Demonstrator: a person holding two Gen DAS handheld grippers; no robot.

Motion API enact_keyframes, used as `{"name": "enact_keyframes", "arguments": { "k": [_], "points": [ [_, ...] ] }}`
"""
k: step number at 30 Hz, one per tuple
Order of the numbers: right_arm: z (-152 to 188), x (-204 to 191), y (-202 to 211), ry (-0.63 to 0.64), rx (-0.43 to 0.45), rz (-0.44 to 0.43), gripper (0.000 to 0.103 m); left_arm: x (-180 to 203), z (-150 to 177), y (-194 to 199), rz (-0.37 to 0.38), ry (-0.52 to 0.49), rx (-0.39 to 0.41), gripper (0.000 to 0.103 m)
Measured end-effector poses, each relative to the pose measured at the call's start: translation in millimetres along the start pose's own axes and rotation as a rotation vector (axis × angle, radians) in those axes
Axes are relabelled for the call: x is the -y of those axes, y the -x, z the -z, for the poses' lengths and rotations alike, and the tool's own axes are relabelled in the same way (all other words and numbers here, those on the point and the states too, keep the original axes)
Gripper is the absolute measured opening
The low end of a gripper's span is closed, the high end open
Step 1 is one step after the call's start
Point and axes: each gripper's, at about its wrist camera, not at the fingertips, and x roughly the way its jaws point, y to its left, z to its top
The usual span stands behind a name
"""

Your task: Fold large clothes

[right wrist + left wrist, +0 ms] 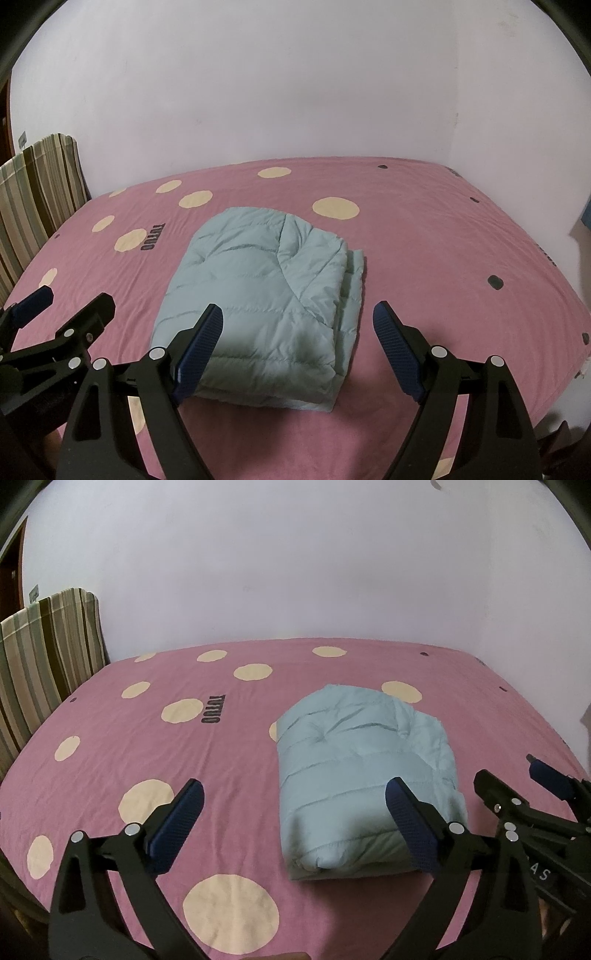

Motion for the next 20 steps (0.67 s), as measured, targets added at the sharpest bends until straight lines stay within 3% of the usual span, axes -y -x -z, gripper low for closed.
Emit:
{"name": "enact_keyframes", "arguments": {
  "k": [7,11,14,20],
  "points": [
    [0,1,0,0.001,-0.009,-0.01,0.082,-1,3,-3,-0.079,0.011,0.002,0.101],
    [-1,2,-1,0.003,-0.01,-0.013,0.082,-5,4,-8,-0.037,0.017,-0.009,0.101],
    [-2,6,-2,-0.006,-0.008,-0.008,0.082,-10,5,-15,-0.064,0.017,-0.012,0.101],
    [-4,37,-16,-0.061,-0.008,0.047,0.082,-50,12,-49,-0.108,0.065,-0.101,0.101]
  ]
}}
